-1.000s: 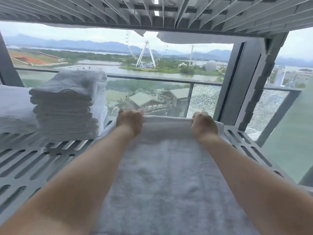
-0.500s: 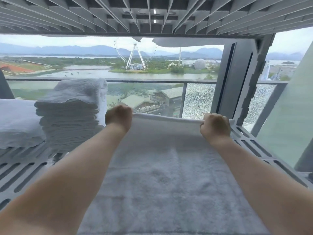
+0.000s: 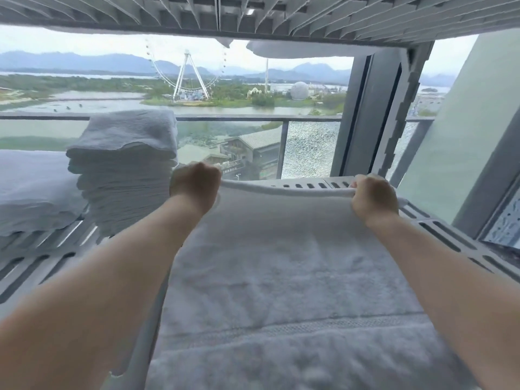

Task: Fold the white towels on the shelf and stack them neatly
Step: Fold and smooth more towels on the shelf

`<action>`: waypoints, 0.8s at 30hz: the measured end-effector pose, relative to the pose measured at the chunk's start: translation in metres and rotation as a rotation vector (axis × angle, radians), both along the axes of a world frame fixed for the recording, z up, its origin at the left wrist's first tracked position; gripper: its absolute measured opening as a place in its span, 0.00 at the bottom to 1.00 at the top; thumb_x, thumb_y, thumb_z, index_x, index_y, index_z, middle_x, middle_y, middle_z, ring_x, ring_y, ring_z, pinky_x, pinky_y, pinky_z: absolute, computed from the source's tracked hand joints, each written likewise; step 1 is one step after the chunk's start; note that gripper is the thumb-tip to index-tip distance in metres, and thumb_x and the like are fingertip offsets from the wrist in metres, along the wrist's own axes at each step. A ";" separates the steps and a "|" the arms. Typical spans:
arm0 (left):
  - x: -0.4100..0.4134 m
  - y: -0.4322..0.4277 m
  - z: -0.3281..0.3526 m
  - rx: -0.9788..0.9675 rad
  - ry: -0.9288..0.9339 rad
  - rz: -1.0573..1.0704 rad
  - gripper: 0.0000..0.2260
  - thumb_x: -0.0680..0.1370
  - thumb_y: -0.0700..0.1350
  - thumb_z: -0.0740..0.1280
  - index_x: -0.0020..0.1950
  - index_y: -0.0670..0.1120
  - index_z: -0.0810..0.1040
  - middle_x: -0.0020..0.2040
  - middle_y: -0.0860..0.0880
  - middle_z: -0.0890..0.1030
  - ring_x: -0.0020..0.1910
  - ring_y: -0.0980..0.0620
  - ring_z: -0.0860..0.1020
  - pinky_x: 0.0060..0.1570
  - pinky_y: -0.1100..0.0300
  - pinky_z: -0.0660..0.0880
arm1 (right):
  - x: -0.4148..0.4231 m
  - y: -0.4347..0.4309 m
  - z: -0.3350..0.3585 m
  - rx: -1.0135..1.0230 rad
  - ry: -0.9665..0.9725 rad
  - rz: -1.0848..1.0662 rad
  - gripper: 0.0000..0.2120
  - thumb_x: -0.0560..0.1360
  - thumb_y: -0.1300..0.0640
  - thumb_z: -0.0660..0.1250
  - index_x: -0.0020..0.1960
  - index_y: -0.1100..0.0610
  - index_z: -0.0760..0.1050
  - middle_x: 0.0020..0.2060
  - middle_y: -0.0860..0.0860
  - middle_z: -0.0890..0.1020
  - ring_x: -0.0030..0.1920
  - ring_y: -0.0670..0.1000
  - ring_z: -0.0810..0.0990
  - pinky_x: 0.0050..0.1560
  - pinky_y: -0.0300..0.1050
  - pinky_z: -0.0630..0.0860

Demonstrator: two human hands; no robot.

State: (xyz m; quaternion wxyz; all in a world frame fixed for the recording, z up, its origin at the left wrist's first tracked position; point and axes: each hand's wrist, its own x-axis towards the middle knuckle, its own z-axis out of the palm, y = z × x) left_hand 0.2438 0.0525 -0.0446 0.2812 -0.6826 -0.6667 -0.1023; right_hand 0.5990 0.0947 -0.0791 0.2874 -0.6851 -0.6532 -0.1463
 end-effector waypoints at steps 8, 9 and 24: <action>0.003 -0.043 -0.036 0.067 -0.387 -0.083 0.13 0.74 0.35 0.64 0.53 0.48 0.81 0.52 0.44 0.77 0.52 0.40 0.77 0.43 0.48 0.77 | 0.001 -0.048 -0.017 -0.210 0.004 -0.074 0.14 0.71 0.67 0.61 0.47 0.53 0.80 0.49 0.56 0.80 0.53 0.60 0.76 0.52 0.50 0.69; 0.001 -0.042 -0.029 0.147 -0.405 -0.095 0.12 0.75 0.36 0.64 0.53 0.48 0.82 0.51 0.44 0.78 0.51 0.39 0.77 0.40 0.48 0.75 | 0.003 -0.052 -0.013 -0.145 0.017 -0.084 0.14 0.71 0.67 0.61 0.48 0.54 0.81 0.49 0.58 0.80 0.53 0.61 0.76 0.53 0.51 0.70; 0.005 -0.089 -0.060 0.091 -0.614 0.087 0.18 0.71 0.33 0.60 0.50 0.50 0.84 0.53 0.42 0.80 0.51 0.38 0.79 0.49 0.51 0.76 | 0.009 -0.074 -0.025 -0.099 -0.048 0.032 0.15 0.75 0.63 0.58 0.45 0.55 0.83 0.43 0.55 0.82 0.50 0.58 0.77 0.56 0.51 0.74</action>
